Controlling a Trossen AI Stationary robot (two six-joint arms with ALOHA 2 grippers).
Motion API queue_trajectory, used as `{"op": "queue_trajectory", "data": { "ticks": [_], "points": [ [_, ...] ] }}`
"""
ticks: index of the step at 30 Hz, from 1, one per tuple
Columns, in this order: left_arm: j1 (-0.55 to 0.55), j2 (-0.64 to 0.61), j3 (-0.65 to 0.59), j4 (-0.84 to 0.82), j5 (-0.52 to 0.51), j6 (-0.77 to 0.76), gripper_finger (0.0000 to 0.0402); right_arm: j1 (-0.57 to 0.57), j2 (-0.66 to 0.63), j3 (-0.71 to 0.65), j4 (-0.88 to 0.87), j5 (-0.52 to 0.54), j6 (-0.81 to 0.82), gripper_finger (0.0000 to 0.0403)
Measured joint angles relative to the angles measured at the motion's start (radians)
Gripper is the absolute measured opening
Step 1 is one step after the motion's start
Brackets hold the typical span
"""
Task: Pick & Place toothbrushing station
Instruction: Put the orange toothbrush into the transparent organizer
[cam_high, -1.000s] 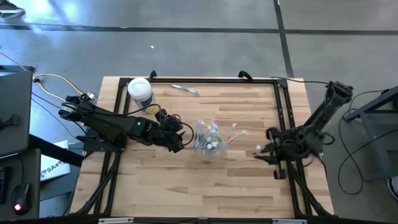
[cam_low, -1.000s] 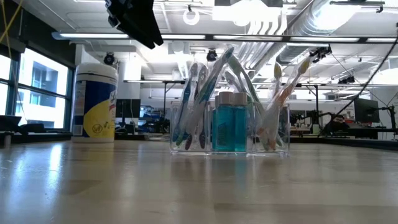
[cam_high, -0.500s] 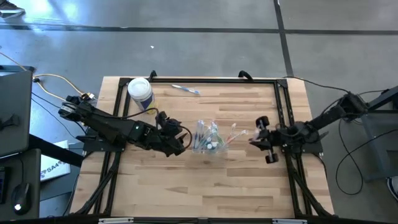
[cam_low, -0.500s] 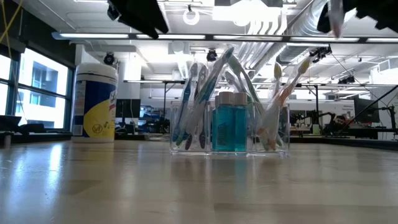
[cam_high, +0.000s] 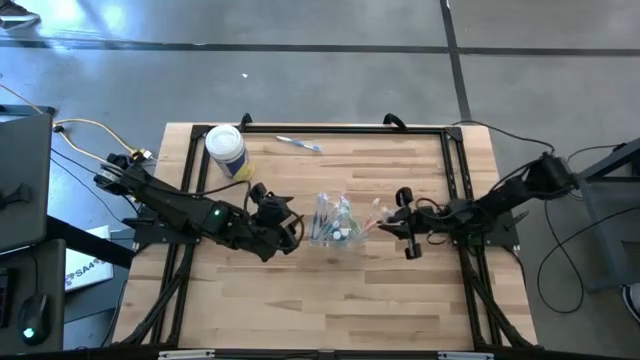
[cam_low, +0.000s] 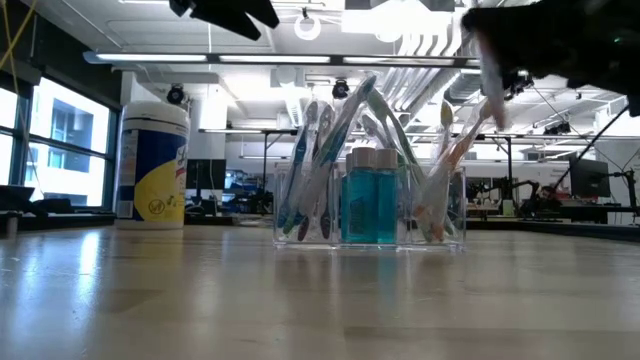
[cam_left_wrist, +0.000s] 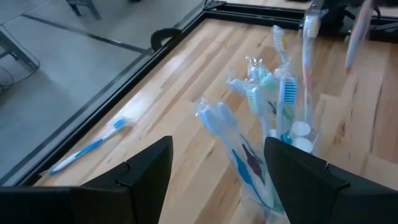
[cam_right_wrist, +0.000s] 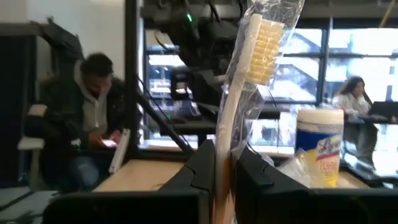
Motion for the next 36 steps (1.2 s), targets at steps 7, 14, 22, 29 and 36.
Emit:
{"op": "queue_trajectory", "data": {
  "ticks": [7,14,22,29,36],
  "points": [
    [0.002,0.0,0.0,0.002,0.0,0.0,0.025,-0.025,0.155,0.105,0.005,-0.026,0.01,0.0019],
    [0.002,0.001,0.0,0.004,0.005,-0.005,0.025,-0.052,0.238,0.169,0.006,-0.06,0.005,0.0019],
    [0.002,0.029,0.001,0.025,0.014,-0.006,0.025,-0.062,0.265,0.19,0.006,-0.042,-0.023,0.0019],
    [0.002,0.037,-0.001,0.066,-0.01,0.011,0.025,-0.011,0.228,0.19,0.005,0.071,-0.114,0.0019],
    [0.002,0.037,-0.001,0.082,-0.006,0.021,0.025,0.034,0.201,0.203,0.004,0.083,-0.154,0.0019]
  ]
}}
